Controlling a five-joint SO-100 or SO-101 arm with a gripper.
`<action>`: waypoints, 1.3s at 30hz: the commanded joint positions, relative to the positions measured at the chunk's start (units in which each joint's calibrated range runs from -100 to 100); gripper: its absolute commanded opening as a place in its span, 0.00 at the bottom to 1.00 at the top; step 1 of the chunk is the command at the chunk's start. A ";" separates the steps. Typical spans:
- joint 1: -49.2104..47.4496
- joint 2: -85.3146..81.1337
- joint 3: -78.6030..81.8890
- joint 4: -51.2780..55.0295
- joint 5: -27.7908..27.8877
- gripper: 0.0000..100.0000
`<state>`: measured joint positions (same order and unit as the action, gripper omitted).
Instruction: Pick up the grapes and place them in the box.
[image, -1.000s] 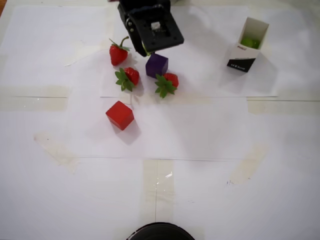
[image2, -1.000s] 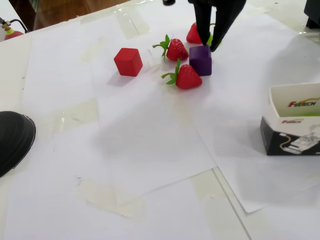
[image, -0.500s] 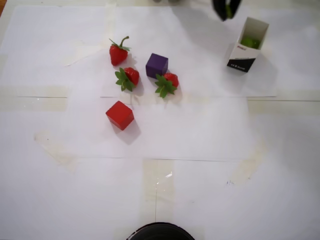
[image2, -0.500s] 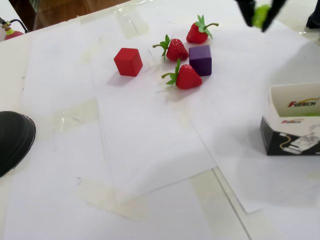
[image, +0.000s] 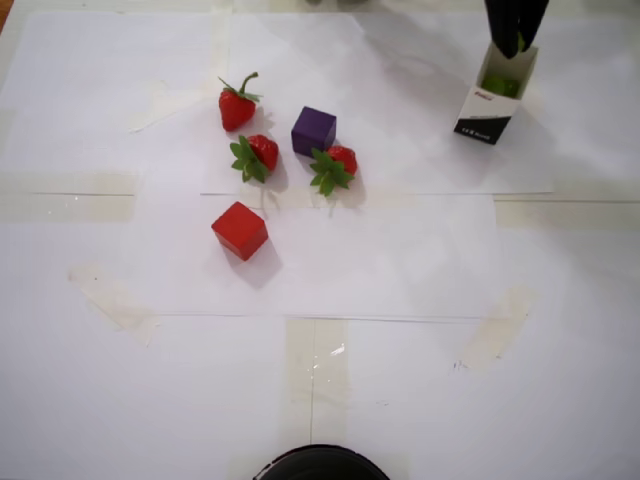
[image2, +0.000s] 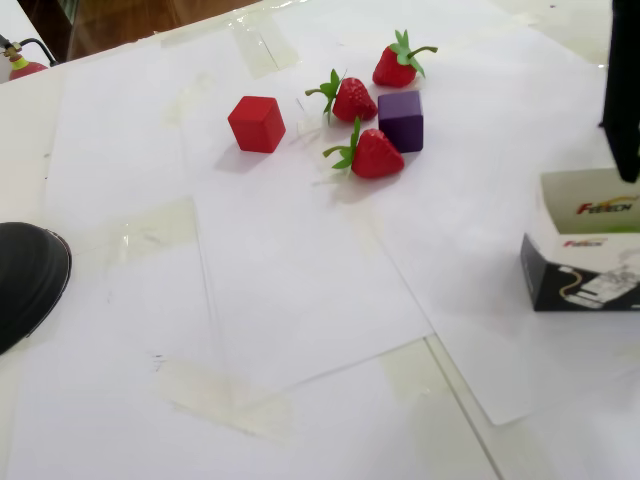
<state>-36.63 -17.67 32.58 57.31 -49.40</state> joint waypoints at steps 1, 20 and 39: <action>-0.14 -3.65 0.24 -4.04 0.20 0.19; 11.04 -26.95 8.33 4.37 5.18 0.00; 32.36 -68.40 55.69 -9.27 4.59 0.00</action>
<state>-5.62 -77.92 81.81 49.25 -44.62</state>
